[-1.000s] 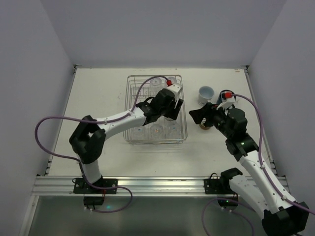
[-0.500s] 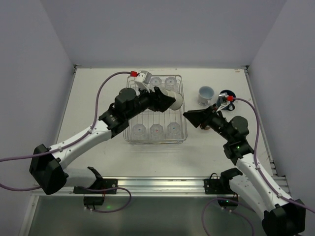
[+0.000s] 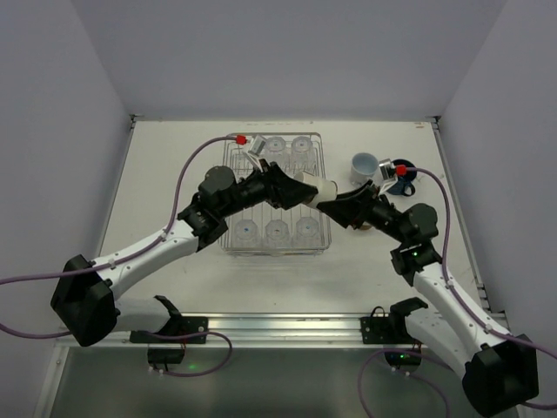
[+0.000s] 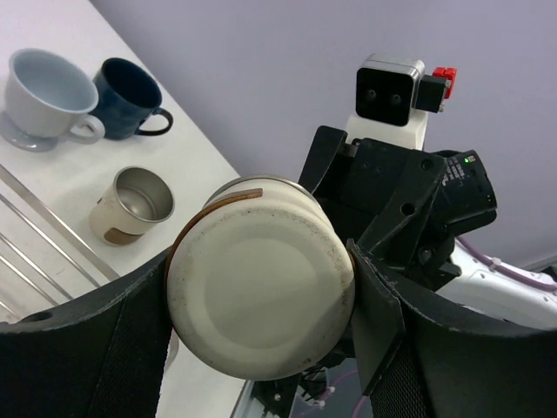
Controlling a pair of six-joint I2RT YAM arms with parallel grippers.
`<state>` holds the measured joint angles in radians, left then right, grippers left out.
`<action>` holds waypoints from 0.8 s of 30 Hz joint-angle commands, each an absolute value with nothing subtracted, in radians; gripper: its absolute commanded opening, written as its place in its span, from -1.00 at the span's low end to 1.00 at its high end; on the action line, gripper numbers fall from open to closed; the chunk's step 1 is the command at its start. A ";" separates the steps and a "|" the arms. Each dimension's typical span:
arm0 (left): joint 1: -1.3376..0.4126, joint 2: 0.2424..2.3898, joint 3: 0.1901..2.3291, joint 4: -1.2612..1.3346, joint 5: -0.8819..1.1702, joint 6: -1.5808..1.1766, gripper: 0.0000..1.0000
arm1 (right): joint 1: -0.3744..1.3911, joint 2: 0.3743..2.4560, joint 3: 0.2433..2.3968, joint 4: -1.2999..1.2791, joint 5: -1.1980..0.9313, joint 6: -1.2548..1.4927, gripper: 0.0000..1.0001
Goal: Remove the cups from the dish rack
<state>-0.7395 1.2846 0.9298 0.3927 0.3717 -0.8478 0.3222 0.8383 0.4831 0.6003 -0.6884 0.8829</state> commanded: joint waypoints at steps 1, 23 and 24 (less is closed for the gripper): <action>-0.741 1.259 0.902 0.569 0.449 -0.940 -0.26 | 0.328 0.862 0.514 0.764 -0.739 0.945 -0.07; -0.738 1.080 0.971 0.217 0.252 -0.667 1.00 | 0.357 0.747 0.563 0.501 -0.562 0.885 -1.00; -0.738 1.068 0.980 0.154 0.233 -0.628 1.00 | 0.357 0.736 0.589 0.409 -0.540 0.844 -1.00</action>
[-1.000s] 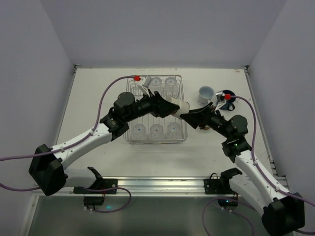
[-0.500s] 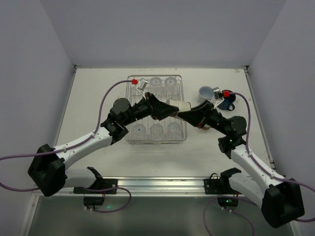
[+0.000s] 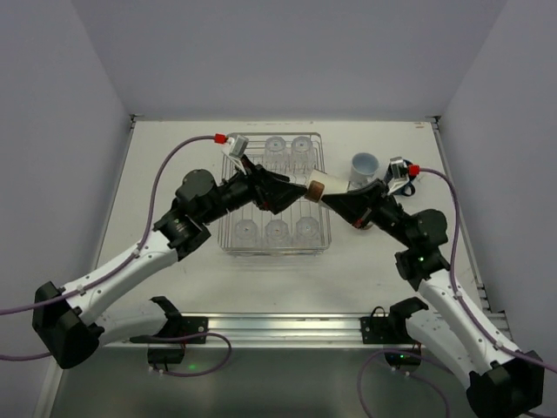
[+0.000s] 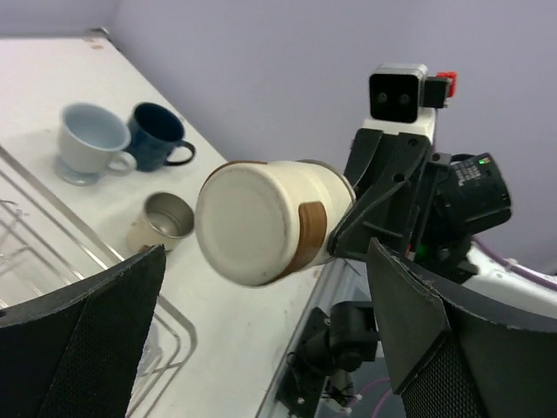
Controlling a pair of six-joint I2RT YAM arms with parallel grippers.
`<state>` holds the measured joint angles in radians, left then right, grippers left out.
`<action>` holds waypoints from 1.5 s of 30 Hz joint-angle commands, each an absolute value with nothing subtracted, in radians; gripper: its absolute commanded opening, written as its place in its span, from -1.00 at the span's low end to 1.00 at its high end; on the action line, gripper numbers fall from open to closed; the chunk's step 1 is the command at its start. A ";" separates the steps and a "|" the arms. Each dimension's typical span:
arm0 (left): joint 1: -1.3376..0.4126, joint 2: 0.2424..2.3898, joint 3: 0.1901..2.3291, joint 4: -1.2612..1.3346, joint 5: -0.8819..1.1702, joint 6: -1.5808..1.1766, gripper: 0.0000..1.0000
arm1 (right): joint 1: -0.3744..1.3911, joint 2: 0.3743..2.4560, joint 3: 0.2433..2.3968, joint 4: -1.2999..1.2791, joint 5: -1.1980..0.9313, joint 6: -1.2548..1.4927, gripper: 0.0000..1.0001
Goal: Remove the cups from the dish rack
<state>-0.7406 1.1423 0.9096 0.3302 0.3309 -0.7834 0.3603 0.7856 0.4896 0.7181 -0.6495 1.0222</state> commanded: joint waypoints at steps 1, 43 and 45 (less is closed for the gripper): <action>-0.739 1.056 0.989 0.117 0.195 -0.603 1.00 | 0.357 0.723 0.627 0.305 -0.510 0.791 -1.00; -0.706 0.733 0.841 -0.376 -0.199 -0.195 1.00 | 0.264 1.561 1.388 -0.951 0.063 0.226 -1.00; -0.696 0.733 0.841 -0.374 -0.193 -0.193 1.00 | 0.264 1.578 1.394 -0.959 0.058 0.225 -1.00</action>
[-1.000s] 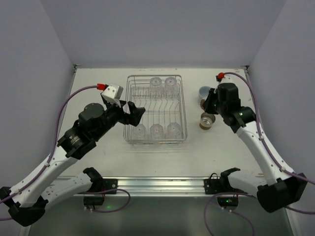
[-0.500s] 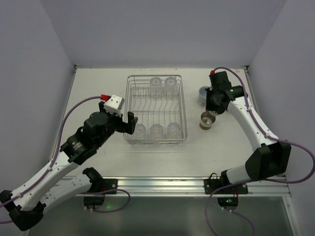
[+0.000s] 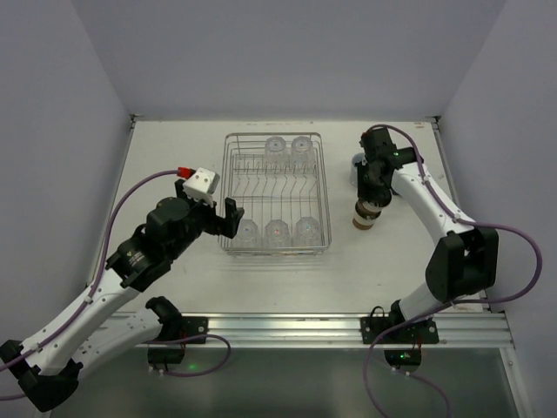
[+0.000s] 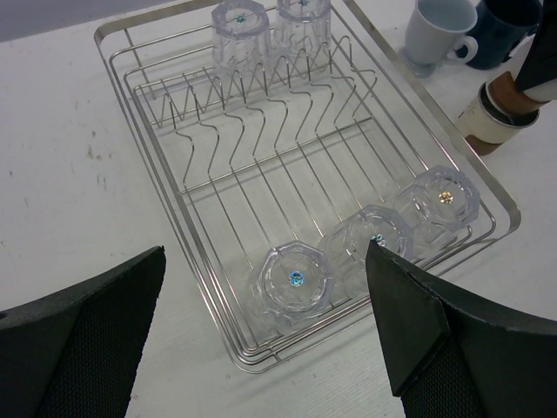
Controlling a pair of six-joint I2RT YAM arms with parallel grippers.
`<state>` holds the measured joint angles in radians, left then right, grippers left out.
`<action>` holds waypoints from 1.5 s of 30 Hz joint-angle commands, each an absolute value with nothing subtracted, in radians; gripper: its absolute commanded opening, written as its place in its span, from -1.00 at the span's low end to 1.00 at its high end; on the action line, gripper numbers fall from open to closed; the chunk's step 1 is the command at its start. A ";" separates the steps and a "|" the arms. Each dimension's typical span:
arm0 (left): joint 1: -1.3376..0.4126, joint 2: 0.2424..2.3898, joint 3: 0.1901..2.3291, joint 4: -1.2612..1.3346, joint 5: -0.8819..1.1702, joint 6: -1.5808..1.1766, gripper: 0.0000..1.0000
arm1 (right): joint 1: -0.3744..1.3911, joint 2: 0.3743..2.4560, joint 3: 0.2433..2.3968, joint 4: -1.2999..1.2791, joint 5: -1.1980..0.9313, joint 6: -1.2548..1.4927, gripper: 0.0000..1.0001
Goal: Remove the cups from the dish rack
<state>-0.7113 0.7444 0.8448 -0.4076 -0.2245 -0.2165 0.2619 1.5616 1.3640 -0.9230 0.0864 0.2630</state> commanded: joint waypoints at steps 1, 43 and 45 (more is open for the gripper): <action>-0.693 0.733 0.841 -0.374 -0.187 -0.195 1.00 | 0.264 1.597 1.402 -0.966 0.060 0.227 -1.00; -0.629 0.844 0.844 -0.361 -0.130 -0.198 1.00 | 0.724 1.278 1.118 -0.591 -0.038 0.193 0.66; -0.624 0.844 0.844 -0.360 -0.133 -0.198 1.00 | 0.750 1.314 1.140 -0.606 -0.025 0.175 0.68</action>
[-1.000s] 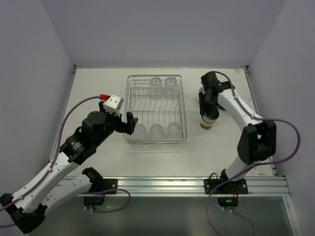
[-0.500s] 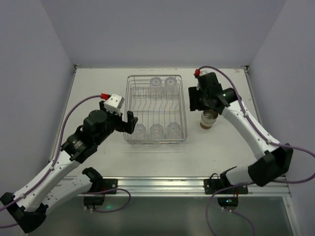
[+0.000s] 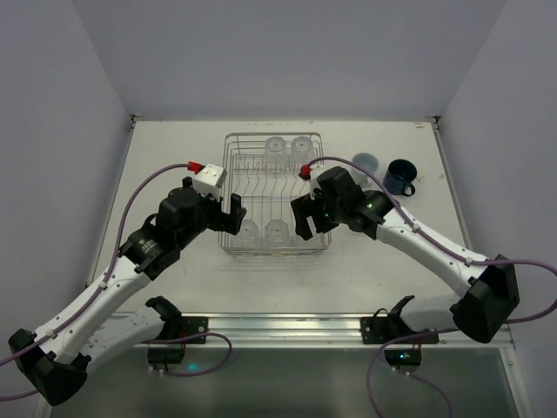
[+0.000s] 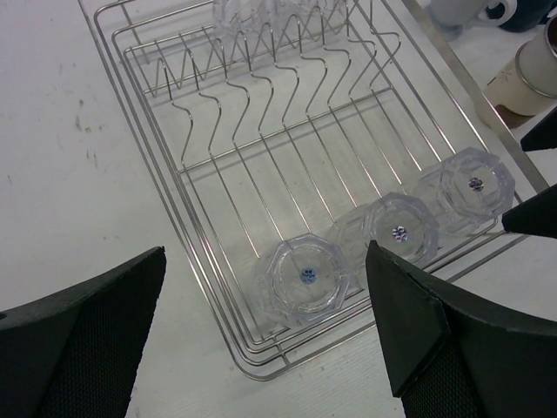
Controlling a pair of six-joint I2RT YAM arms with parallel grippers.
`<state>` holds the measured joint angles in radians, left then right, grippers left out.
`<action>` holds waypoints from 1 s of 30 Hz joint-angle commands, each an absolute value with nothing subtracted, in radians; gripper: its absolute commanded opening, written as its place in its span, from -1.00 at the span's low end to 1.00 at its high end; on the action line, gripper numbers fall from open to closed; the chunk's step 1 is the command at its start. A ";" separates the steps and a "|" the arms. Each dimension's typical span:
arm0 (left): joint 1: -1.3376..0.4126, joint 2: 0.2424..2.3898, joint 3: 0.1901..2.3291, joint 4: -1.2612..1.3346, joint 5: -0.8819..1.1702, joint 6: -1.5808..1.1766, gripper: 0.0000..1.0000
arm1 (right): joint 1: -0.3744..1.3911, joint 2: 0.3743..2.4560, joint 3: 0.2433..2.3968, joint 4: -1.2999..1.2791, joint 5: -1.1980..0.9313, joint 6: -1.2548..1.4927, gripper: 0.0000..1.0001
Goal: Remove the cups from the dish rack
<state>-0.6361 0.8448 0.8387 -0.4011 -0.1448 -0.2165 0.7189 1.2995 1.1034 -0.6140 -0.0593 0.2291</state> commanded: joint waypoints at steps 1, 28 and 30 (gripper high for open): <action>-0.623 0.845 0.844 -0.360 -0.133 -0.198 1.00 | 0.755 1.328 1.149 -0.610 -0.018 0.161 0.68; -0.612 0.836 0.842 -0.356 -0.107 -0.198 1.00 | 0.775 1.605 1.276 -0.709 0.129 0.140 0.00; -0.612 0.835 0.842 -0.353 -0.100 -0.199 1.00 | 0.775 1.580 1.284 -0.709 0.153 0.149 -0.20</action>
